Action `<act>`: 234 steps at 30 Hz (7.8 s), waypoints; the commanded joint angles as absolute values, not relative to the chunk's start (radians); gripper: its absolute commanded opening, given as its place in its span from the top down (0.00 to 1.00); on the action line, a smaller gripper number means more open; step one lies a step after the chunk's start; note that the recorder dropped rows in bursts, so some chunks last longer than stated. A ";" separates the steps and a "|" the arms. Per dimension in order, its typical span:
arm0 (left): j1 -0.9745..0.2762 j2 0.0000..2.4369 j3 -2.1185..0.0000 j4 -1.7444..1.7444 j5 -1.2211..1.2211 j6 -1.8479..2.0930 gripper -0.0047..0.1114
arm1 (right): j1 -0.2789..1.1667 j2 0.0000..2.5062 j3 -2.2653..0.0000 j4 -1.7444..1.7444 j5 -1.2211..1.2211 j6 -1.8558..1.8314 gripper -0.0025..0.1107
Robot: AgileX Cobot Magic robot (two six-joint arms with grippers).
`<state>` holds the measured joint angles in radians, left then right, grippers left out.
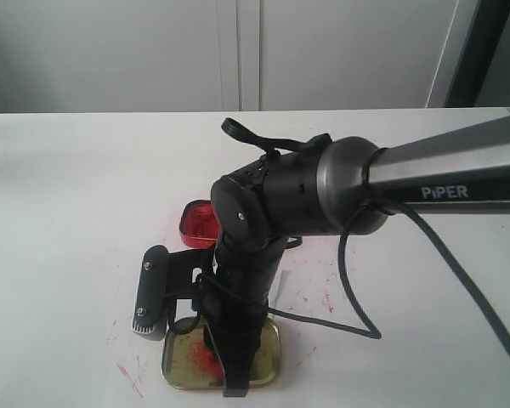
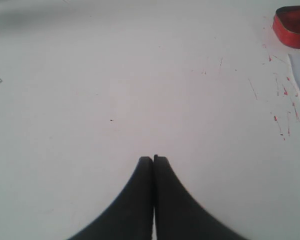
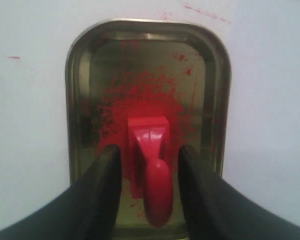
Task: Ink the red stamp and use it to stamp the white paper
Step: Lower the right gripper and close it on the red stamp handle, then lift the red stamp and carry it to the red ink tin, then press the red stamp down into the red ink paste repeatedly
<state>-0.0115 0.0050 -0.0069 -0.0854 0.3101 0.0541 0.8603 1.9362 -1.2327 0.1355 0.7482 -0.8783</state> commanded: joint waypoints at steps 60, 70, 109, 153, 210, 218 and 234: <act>-0.009 0.000 0.000 -0.095 0.306 0.048 0.96 | 0.784 1.807 -1.395 0.142 0.827 -0.716 0.98; -0.009 0.000 0.000 -0.095 0.306 0.048 0.96 | 0.684 1.810 -1.493 0.142 0.857 -0.706 0.98; -0.009 0.000 0.000 -0.095 0.306 0.048 0.96 | 0.587 2.323 -2.099 0.110 1.128 -0.698 0.98; -0.009 0.000 0.000 -0.095 0.306 0.048 0.96 | 0.578 2.477 -2.143 0.158 1.120 -0.526 0.98; -0.009 0.000 0.000 -0.095 0.306 0.048 0.96 | 0.635 2.400 -2.143 0.019 1.110 -0.407 0.98; -0.009 0.000 0.000 -0.095 0.306 0.048 0.96 | 0.635 2.386 -2.143 0.019 1.105 -0.404 0.98; -0.009 0.000 0.000 -0.095 0.306 0.048 0.96 | 0.577 2.386 -2.143 0.151 1.093 -0.400 0.98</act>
